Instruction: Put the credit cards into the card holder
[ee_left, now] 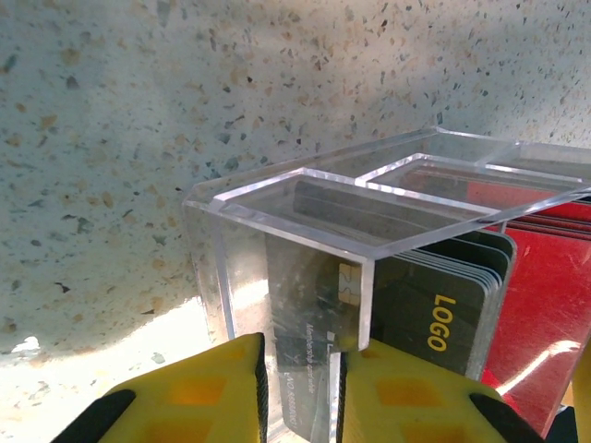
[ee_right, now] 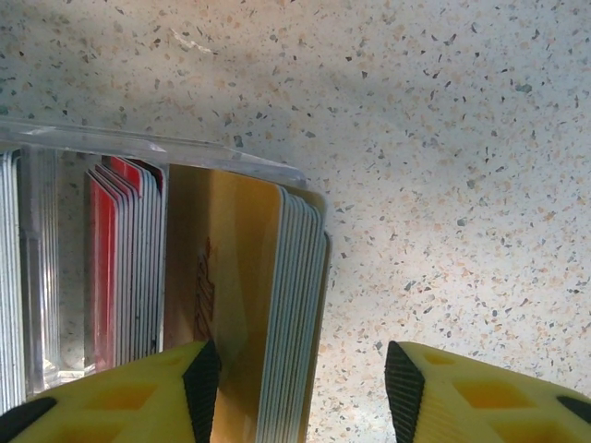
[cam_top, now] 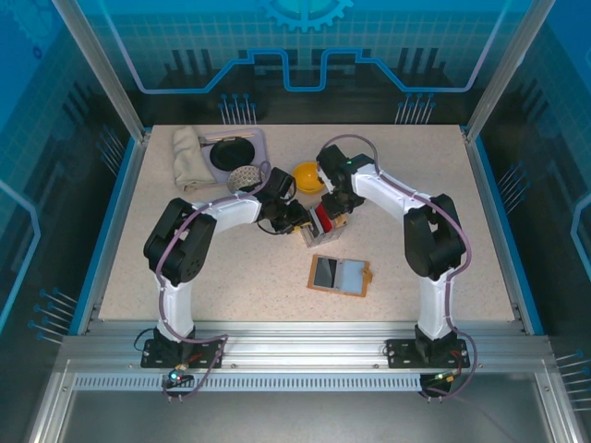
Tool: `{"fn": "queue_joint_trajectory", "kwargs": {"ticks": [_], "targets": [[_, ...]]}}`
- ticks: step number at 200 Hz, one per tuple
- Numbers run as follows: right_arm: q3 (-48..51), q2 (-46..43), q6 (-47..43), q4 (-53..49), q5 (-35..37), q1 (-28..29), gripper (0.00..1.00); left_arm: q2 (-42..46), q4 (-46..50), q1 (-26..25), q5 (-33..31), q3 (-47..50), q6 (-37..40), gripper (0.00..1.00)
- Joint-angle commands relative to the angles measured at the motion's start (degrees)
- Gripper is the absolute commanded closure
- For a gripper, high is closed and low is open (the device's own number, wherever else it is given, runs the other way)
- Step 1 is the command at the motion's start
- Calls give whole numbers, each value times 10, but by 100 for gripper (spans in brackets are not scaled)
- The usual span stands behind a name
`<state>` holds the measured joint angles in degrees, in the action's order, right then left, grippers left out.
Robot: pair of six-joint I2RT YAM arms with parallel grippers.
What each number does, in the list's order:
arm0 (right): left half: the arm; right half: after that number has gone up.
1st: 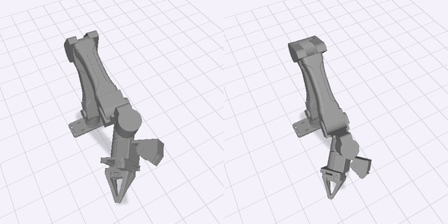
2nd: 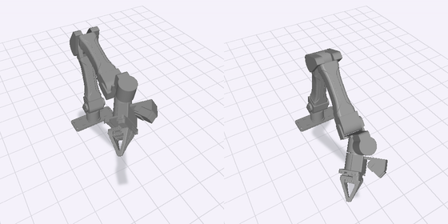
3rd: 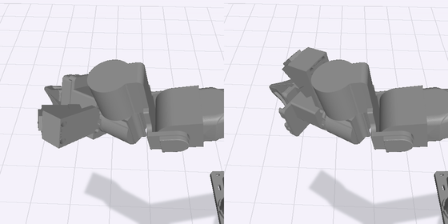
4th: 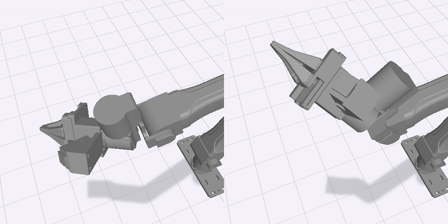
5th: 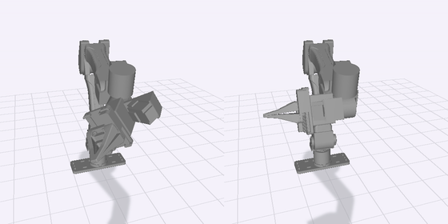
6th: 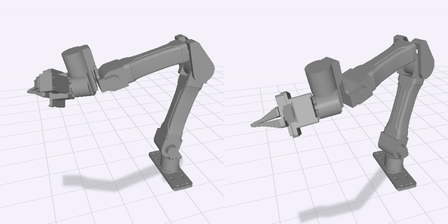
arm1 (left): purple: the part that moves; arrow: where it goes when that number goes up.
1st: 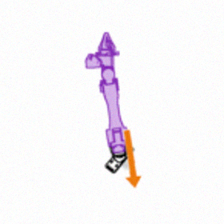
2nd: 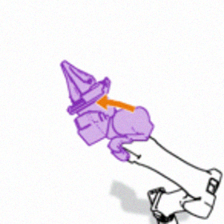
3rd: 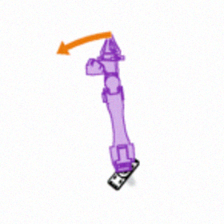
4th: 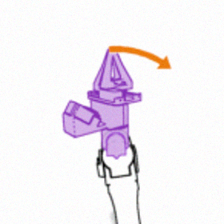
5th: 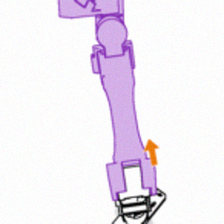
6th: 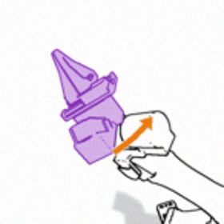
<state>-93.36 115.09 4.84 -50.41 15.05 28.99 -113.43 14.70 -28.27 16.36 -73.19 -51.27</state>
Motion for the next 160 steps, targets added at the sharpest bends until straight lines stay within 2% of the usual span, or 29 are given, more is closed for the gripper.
{"fn": "queue_joint_trajectory", "kwargs": {"ticks": [1, 51, 87, 136, 160], "targets": [[-11, -23, -7, -15, 26, 3, 50, -10, 30, 3, -2, 10, 13, 76], [-14, -27, -10, -18, 39, 8, 52, -10, 29, 3, -1, 12, 13, 76], [-21, -29, -10, -23, 38, 10, 57, -9, 30, 3, -1, 13, 13, 76], [-20, -31, -14, -21, 45, 12, 57, -9, 32, 2, -1, 11, 12, 76], [-21, -29, -16, -22, 35, 11, 62, -9, 34, 3, -2, 11, 13, 76]]}}
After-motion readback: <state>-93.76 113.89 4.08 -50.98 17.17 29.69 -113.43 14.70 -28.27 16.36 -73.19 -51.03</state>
